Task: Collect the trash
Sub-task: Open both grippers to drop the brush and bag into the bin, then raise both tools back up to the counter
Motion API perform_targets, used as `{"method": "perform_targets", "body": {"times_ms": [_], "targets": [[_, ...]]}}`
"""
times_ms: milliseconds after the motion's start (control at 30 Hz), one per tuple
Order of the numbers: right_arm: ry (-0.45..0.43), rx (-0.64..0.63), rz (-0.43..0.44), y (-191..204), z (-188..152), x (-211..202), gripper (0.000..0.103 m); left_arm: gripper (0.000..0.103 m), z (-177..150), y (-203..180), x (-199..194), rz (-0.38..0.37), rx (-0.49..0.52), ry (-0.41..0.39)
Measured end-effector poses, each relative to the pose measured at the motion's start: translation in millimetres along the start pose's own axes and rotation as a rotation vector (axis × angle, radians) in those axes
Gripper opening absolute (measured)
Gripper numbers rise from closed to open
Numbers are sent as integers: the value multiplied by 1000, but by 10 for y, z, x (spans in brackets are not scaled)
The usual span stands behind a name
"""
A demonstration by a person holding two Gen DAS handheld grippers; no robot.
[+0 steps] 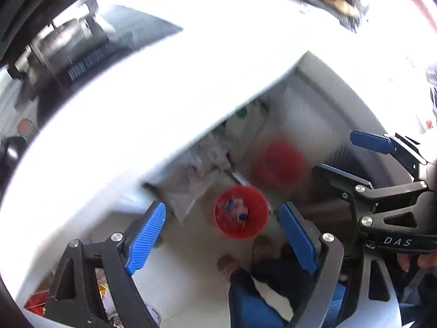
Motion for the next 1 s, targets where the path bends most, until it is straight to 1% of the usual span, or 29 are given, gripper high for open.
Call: {"method": "perform_targets", "body": {"times_ms": [133, 200, 300, 400, 500, 633, 767, 900, 1000], "targets": [[-69, -13, -30, -116, 363, -270, 85, 88, 463, -93, -312, -2, 34, -83], [-95, -9, -63, -244, 501, -388, 92, 90, 695, -192, -406, 3, 79, -117], [-116, 2, -110, -492, 662, -509, 97, 90, 972, -370, -480, 4, 134, -157], [-126, 5, -146, -721, 781, -629, 101, 90, 1224, -599, -495, -16, 165, -180], [-124, 9, -187, -1017, 851, -728, 103, 90, 1504, -803, -457, -5, 190, -198], [-107, 44, -218, -1366, 912, -836, 103, 90, 1816, -1054, -333, -28, 201, -189], [-71, 103, -232, -1734, 984, -821, 103, 90, 2068, -1425, -150, -47, 227, -169], [-26, 147, -242, -2092, 935, -753, 103, 90, 2234, -1770, 61, -74, 237, -127], [-3, 165, -253, -2352, 883, -747, 103, 90, 2268, -2034, 223, -103, 268, -87]]}}
Point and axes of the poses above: each gripper's, at about its wrist camera, not at the fingertips, and x roughly the way its jaws point, y to its left, z to its top, the point moved 7 cm from there along x, roughly the way its jaws point, and after that the axes turned 10 degrees about -x, right-handed, at the moved point
